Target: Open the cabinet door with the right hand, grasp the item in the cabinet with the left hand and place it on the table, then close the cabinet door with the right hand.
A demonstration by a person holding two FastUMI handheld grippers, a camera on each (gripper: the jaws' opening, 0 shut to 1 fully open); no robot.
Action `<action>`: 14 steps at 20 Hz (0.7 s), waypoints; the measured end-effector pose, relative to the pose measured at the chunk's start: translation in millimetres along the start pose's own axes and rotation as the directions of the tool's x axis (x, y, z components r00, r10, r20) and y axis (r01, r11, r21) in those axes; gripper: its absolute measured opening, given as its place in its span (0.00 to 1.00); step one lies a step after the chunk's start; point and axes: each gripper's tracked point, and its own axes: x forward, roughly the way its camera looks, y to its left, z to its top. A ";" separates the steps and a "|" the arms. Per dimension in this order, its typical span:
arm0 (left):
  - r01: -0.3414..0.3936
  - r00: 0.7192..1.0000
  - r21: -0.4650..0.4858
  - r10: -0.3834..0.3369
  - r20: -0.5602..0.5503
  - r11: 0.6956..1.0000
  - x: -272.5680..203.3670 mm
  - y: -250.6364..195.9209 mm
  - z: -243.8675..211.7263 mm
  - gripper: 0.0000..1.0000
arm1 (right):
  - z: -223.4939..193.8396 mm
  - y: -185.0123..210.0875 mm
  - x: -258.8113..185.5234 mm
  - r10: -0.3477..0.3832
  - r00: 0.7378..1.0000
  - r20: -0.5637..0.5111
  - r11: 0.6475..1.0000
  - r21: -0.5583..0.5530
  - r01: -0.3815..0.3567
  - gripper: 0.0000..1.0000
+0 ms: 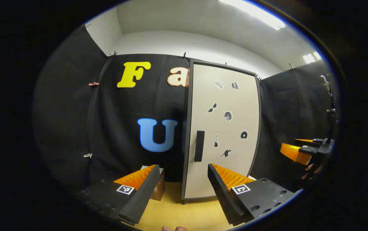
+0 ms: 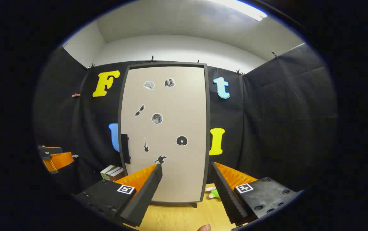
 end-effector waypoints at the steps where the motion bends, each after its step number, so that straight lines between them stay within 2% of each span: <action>1: 0.000 1.000 0.004 0.000 0.003 1.000 -0.2 0.0 1.5 0.94 | 2.1 0.4 -0.3 0.003 1.000 0.005 1.000 0.001 -0.003 0.97; 14: -0.052 0.999 0.049 0.051 0.016 0.997 -10.7 16.2 14.2 0.94 | 5.4 15.1 -5.0 0.047 0.999 0.008 0.999 -0.012 -0.047 0.97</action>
